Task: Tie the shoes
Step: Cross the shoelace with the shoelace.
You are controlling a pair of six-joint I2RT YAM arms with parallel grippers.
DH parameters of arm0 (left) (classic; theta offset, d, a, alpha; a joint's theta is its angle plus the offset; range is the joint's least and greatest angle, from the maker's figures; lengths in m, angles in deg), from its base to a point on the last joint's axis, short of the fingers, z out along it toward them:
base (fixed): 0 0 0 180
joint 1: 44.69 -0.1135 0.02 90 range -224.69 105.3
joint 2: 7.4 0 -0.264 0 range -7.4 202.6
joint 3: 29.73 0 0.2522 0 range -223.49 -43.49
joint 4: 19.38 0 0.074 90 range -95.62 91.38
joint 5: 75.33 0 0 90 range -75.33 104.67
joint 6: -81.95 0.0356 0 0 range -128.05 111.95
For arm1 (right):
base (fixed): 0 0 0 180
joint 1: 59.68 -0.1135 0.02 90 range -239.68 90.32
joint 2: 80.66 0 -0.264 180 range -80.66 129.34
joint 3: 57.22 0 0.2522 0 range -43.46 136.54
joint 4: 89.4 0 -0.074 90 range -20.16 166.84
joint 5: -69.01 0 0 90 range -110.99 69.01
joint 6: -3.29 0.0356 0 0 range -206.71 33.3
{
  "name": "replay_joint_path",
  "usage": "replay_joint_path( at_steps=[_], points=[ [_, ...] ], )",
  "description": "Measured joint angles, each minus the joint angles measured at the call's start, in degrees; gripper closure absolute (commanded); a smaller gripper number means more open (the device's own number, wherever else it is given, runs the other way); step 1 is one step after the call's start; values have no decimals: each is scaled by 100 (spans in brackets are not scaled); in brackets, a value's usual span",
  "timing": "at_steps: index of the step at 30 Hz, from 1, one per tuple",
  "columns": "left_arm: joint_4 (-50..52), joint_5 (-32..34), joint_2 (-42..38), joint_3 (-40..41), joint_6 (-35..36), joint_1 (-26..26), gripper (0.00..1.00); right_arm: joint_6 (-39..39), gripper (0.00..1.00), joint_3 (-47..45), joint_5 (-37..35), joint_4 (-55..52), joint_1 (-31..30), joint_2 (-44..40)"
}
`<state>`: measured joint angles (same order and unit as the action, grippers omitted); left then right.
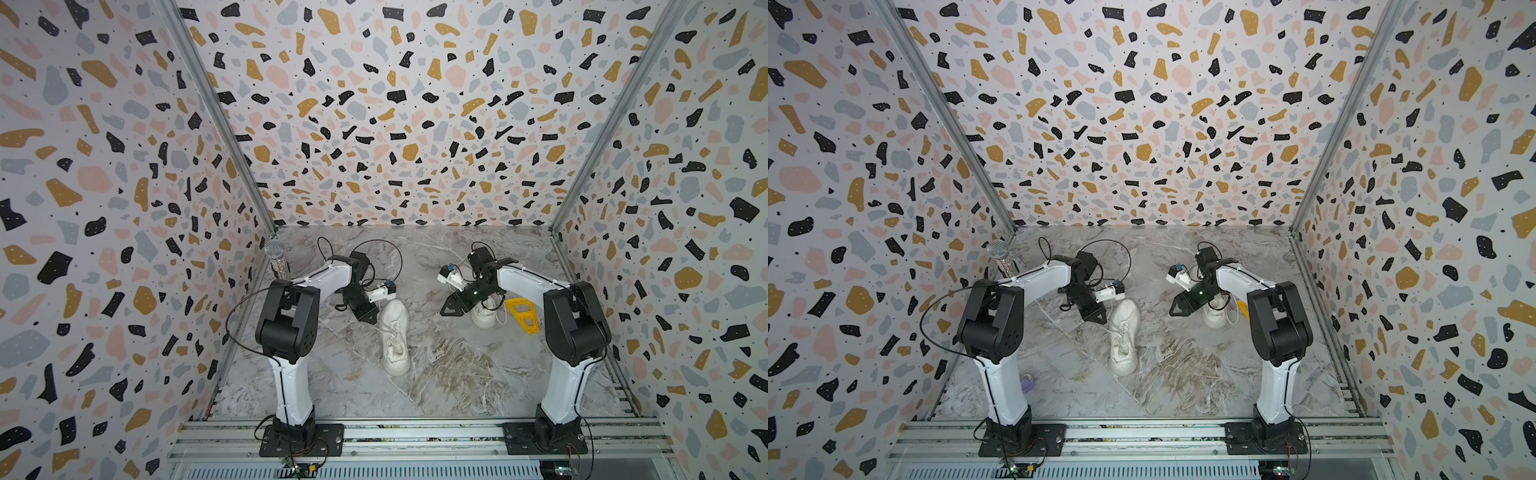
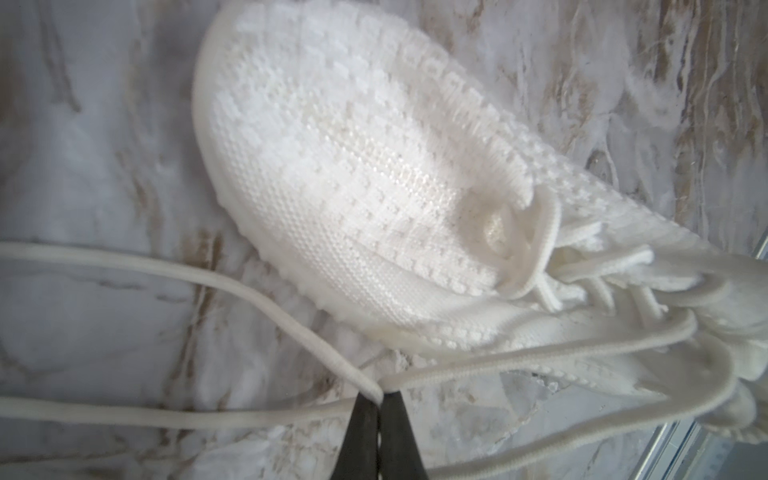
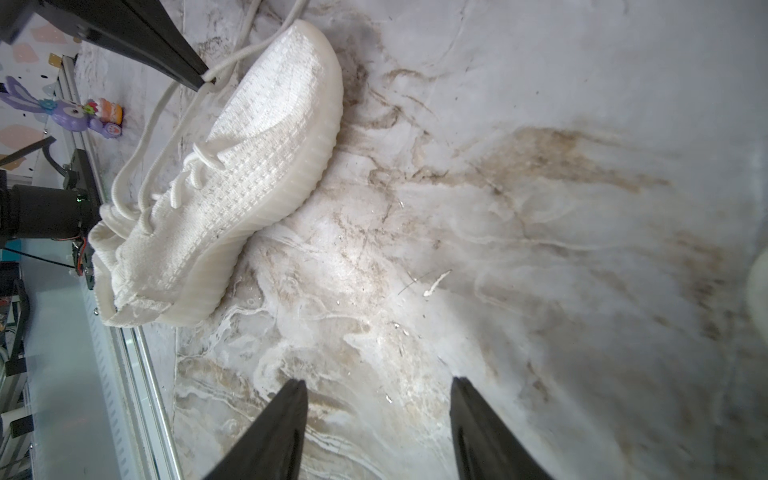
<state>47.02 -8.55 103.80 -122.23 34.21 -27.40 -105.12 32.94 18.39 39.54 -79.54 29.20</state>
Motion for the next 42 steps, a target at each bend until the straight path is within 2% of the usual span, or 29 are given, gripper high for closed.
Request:
replay_joint_path(
  at_steps=[5,12,19,26,34,42],
  points=[
    [256,-33,-350,0,-2,0,100,-46,41,0,66,-7,-2,-57],
    [929,-470,-695,-243,-210,-13,100,96,54,-50,487,334,-177,-535],
    [1729,-1071,-706,-1027,-428,-37,100,514,68,-734,695,1720,-1121,-1377],
    [2264,-1349,-706,-1370,-638,-59,100,850,78,-1091,710,2549,-1838,-1412],
    [2332,-1038,-706,-1351,-756,-59,100,844,80,-1088,509,2804,-2321,-1296],
    [1709,-286,-649,-798,-743,-59,100,503,79,-1088,214,2546,-2208,-1222]
  ],
)
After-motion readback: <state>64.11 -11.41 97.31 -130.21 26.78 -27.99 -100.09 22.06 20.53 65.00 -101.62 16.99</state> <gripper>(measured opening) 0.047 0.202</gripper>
